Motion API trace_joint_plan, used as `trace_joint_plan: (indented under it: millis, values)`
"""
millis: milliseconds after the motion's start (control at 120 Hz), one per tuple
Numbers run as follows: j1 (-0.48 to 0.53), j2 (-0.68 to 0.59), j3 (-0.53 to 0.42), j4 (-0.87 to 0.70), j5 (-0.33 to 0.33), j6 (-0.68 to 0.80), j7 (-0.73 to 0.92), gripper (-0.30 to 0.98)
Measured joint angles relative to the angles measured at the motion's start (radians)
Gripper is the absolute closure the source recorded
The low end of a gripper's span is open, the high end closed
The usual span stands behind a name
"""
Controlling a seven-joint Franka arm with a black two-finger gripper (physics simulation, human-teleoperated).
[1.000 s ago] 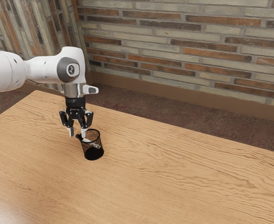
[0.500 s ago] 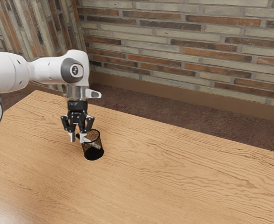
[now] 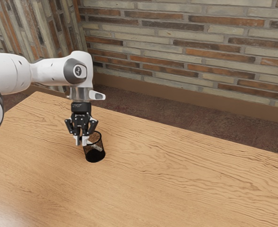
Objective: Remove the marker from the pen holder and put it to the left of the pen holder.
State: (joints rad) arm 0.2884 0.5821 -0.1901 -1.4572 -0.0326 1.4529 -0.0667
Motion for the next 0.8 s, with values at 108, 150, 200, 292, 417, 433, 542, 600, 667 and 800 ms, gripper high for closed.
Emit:
trace_joint_plan:
  millis: [108,150,200,292,417,433,542,600,667,800]
  values:
    - [0.0,0.01,0.0,0.001,-0.008,0.001,0.0,0.62]
    - [0.0,0.011,0.0,0.001,-0.009,0.001,-0.001,0.64]
    - [0.0,0.012,0.0,0.001,-0.011,0.002,-0.001,0.66]
    - [0.0,0.011,0.0,0.001,-0.011,0.002,-0.002,0.69]
    - [0.0,0.002,0.0,0.001,-0.008,0.003,-0.002,0.73]
    - [0.0,-0.002,0.0,0.0,-0.008,0.004,-0.002,0.73]
    - [0.0,-0.041,0.0,-0.011,-0.005,0.004,-0.002,0.75]
    - [0.0,-0.069,0.0,-0.029,-0.003,0.004,-0.002,0.75]
    - [0.0,-0.105,-0.001,-0.051,-0.002,0.004,-0.002,0.76]
    - [0.001,-0.183,-0.001,-0.098,-0.001,0.004,-0.002,0.76]
